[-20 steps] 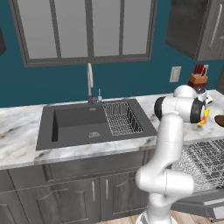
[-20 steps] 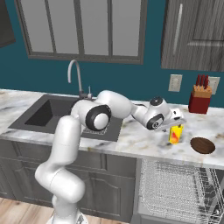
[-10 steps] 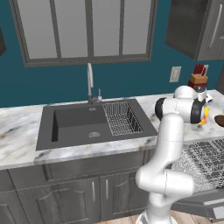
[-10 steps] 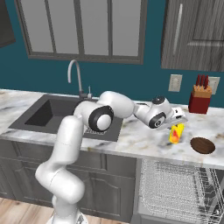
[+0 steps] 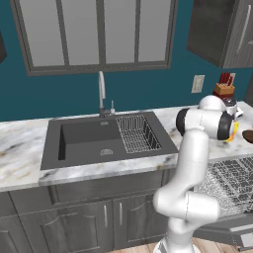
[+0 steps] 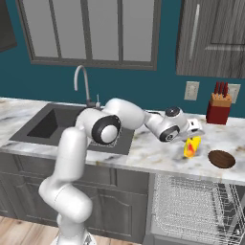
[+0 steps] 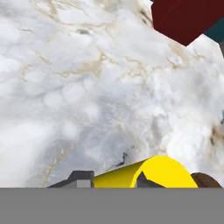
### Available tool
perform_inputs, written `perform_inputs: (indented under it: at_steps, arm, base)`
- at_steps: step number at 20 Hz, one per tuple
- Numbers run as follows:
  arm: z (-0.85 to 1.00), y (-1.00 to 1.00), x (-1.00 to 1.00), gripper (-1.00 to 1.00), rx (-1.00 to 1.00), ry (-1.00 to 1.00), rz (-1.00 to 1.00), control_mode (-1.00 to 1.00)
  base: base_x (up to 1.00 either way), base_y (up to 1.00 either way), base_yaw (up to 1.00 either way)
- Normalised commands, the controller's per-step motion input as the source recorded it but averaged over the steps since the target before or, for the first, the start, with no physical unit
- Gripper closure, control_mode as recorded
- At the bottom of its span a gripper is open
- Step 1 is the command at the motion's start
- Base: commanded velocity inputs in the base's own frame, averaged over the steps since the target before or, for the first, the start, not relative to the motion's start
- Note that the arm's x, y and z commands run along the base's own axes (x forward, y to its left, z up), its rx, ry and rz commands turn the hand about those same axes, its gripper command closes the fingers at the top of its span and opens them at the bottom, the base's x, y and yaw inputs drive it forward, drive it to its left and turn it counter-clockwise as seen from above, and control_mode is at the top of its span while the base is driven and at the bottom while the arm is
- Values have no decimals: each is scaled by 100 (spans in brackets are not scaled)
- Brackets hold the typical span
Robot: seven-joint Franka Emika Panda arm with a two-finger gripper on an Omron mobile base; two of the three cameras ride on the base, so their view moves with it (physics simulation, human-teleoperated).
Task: Pick up the cup and bowl from the counter, place them in the dishwasher, and close the dishwasher door.
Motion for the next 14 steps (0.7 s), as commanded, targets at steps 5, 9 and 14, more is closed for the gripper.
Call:
perform_inputs:
  at_steps: [5, 9, 14]
  arm:
    - [-5, 21, -58, 100, -5, -17, 0, -100]
    - [21, 0, -52, 100, -6, -20, 0, -100]
    - [42, 0, -64, 100, -1, -21, 0, -100]
  base:
    - [0, 0, 0]
    - [0, 0, 0]
    - [0, 0, 0]
